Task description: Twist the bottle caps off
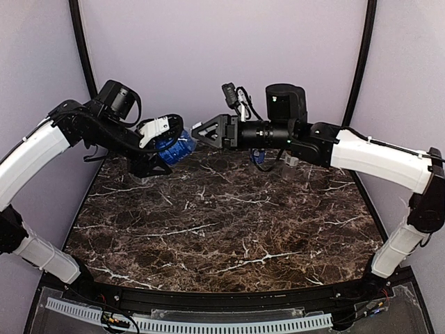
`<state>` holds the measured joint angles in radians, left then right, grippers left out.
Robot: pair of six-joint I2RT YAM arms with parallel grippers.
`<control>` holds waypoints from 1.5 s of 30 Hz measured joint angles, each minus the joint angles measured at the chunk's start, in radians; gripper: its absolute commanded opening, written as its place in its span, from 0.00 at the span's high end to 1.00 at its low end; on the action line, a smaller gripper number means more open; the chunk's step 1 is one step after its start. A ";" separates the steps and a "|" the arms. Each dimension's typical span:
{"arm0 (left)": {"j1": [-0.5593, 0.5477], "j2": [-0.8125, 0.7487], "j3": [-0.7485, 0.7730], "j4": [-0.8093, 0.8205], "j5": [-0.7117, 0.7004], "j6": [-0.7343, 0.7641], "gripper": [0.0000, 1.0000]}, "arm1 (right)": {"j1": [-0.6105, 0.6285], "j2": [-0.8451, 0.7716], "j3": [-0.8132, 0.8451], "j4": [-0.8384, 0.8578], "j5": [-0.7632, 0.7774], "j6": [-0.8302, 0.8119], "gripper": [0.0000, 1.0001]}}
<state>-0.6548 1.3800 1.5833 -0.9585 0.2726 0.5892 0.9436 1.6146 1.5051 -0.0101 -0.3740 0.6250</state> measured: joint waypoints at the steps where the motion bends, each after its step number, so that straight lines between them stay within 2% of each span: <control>1: 0.000 0.000 0.002 0.000 -0.008 0.002 0.43 | 0.000 -0.007 -0.011 -0.001 0.006 -0.001 0.21; 3: 0.000 0.000 0.006 -0.001 -0.036 0.011 0.44 | -0.003 -0.026 -0.032 -0.002 0.013 0.002 0.16; 6: -0.003 -0.001 0.007 -0.002 -0.090 0.039 0.45 | -0.011 -0.049 -0.040 -0.007 0.015 0.007 0.15; 10: -0.035 -0.015 -0.003 0.005 -0.215 0.121 0.45 | -0.021 -0.068 -0.040 -0.013 0.001 0.008 0.19; 15: -0.129 -0.093 -0.114 0.081 -0.428 0.277 0.47 | -0.022 -0.058 -0.028 -0.036 -0.014 0.028 0.33; 21: -0.153 -0.121 -0.176 0.145 -0.552 0.354 0.47 | -0.022 -0.010 0.002 -0.048 -0.056 0.057 0.30; 30: -0.153 -0.121 -0.185 0.181 -0.597 0.373 0.48 | -0.022 -0.002 -0.039 -0.028 -0.114 0.114 0.37; 35: -0.153 -0.121 -0.185 0.183 -0.603 0.377 0.48 | -0.022 0.014 -0.040 -0.008 -0.132 0.137 0.47; 39: -0.153 -0.124 -0.187 0.184 -0.603 0.377 0.48 | -0.022 0.035 -0.039 0.007 -0.147 0.144 0.51; 41: -0.153 -0.125 -0.188 0.185 -0.603 0.377 0.48 | -0.022 0.048 -0.037 0.010 -0.153 0.147 0.55; 45: -0.153 -0.125 -0.192 0.187 -0.603 0.377 0.48 | -0.024 0.069 -0.037 0.011 -0.163 0.155 0.72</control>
<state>-0.8082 1.2552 1.3914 -0.7715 -0.3305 0.9665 0.9199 1.6833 1.4681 0.0006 -0.5373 0.7803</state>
